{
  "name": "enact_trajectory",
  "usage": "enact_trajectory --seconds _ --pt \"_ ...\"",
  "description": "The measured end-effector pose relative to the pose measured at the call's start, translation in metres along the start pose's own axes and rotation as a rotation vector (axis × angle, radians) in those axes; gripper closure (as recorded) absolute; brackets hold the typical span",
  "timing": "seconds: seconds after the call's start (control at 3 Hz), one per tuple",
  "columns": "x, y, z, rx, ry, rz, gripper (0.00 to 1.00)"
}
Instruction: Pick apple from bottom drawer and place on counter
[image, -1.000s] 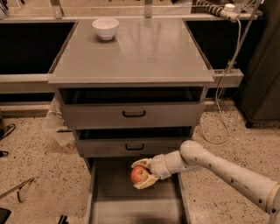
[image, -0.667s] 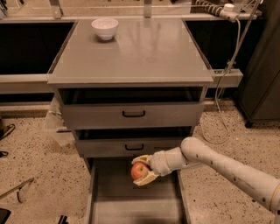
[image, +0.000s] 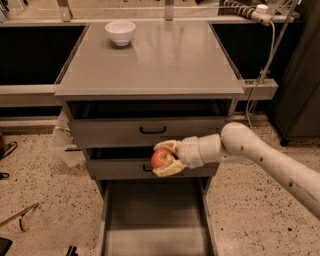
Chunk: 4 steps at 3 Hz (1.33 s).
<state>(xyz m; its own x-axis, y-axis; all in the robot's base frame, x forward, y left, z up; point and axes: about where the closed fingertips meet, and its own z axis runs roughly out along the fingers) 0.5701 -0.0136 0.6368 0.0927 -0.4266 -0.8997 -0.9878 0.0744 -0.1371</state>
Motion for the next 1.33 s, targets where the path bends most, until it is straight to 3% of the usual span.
enact_trajectory --seconds 0.33,0.67,1.0,1.33 --pt "-0.062 -0.038 -0.03 0.001 -0.024 -0.019 1.0" --pt "-0.11 -0.059 -0.044 -0.038 -0.009 -0.054 1.0" --pt "-0.11 -0.059 -0.044 -0.038 -0.009 -0.054 1.0" --pt "-0.139 -0.065 -0.064 -0.049 -0.001 -0.065 1.0"
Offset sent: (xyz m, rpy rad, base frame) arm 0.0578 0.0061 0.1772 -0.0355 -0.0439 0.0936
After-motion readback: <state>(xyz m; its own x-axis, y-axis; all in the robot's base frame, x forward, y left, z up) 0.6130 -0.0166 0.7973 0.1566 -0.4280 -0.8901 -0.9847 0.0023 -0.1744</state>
